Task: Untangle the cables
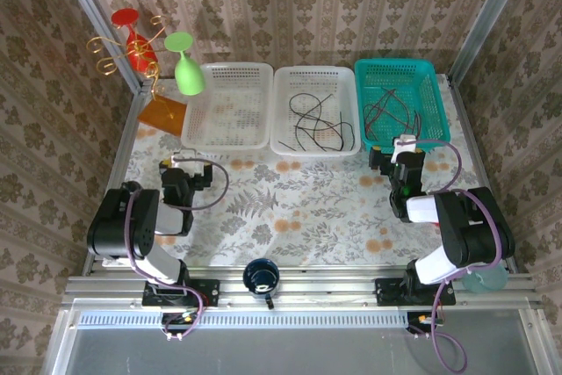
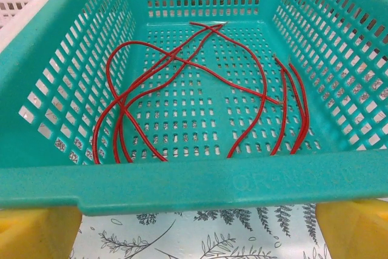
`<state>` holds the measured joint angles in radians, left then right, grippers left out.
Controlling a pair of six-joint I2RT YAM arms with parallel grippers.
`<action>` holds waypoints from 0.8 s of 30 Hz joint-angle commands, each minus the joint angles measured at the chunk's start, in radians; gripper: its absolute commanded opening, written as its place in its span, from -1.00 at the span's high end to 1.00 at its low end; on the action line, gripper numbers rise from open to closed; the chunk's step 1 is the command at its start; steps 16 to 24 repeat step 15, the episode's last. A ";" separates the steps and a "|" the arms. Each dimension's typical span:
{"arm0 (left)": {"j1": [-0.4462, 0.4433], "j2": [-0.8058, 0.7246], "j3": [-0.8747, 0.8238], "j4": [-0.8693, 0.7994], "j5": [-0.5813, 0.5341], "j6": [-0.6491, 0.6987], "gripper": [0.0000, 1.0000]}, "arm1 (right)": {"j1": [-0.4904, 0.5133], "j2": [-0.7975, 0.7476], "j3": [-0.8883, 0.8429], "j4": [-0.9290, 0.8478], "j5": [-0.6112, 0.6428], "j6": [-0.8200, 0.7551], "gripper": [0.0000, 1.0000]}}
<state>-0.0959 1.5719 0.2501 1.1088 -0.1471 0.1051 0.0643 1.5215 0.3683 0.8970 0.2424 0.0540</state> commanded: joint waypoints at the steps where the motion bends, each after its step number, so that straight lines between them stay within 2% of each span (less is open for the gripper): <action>1: 0.012 -0.001 0.075 -0.036 -0.092 -0.027 -1.00 | -0.013 0.008 0.024 -0.018 -0.033 -0.007 -1.00; 3: 0.017 -0.010 0.114 -0.125 -0.099 -0.044 -1.00 | -0.015 0.008 0.026 -0.019 -0.039 -0.006 -1.00; 5: 0.026 -0.012 0.117 -0.135 -0.086 -0.055 -1.00 | -0.015 0.009 0.027 -0.019 -0.038 -0.006 -1.00; 24: 0.033 -0.010 0.117 -0.135 -0.078 -0.055 -1.00 | -0.029 0.008 0.030 -0.027 -0.069 -0.001 -1.00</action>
